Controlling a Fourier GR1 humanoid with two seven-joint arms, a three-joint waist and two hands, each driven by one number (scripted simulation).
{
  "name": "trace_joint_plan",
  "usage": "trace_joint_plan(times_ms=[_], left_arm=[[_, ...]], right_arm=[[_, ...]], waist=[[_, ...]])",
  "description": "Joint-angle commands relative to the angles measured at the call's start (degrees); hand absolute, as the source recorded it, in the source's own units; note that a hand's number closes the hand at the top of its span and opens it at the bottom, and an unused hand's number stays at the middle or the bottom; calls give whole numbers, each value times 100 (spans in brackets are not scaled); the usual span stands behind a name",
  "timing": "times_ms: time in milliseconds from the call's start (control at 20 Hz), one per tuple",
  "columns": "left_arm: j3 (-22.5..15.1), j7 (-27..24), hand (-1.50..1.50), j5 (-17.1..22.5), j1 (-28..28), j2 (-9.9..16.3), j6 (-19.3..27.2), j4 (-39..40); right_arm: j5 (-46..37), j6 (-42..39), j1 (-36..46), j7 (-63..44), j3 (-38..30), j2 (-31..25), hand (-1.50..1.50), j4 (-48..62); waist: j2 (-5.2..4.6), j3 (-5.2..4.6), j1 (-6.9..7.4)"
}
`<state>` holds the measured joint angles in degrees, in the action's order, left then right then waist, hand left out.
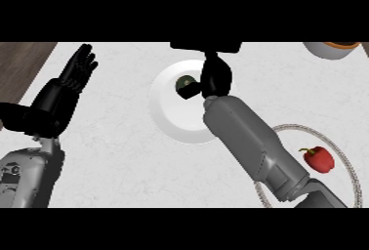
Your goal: Pick the squash from the placemat and place it in the plate
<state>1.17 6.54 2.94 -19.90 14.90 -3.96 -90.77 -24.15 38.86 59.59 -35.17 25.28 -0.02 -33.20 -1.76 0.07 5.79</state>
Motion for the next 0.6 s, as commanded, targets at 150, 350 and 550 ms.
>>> trace_joint_plan(times_ms=[150, 350, 550], left_arm=[[69, 181, 0, 118, -192, 65, -119, 30], [96, -206, 0, 83, 169, 53, -189, 127], [220, -143, 0, 48, 273, 99, -99, 4]], right_arm=[[753, 1249, -10, 1099, -229, 2, -150, 50], [1463, 1501, -84, 1669, -496, 2, -150, -375], [1942, 1594, -25, 2207, -838, 2, -150, -406]], waist=[[-2, 6, 26], [31, 3, -66], [97, -1, -251]])
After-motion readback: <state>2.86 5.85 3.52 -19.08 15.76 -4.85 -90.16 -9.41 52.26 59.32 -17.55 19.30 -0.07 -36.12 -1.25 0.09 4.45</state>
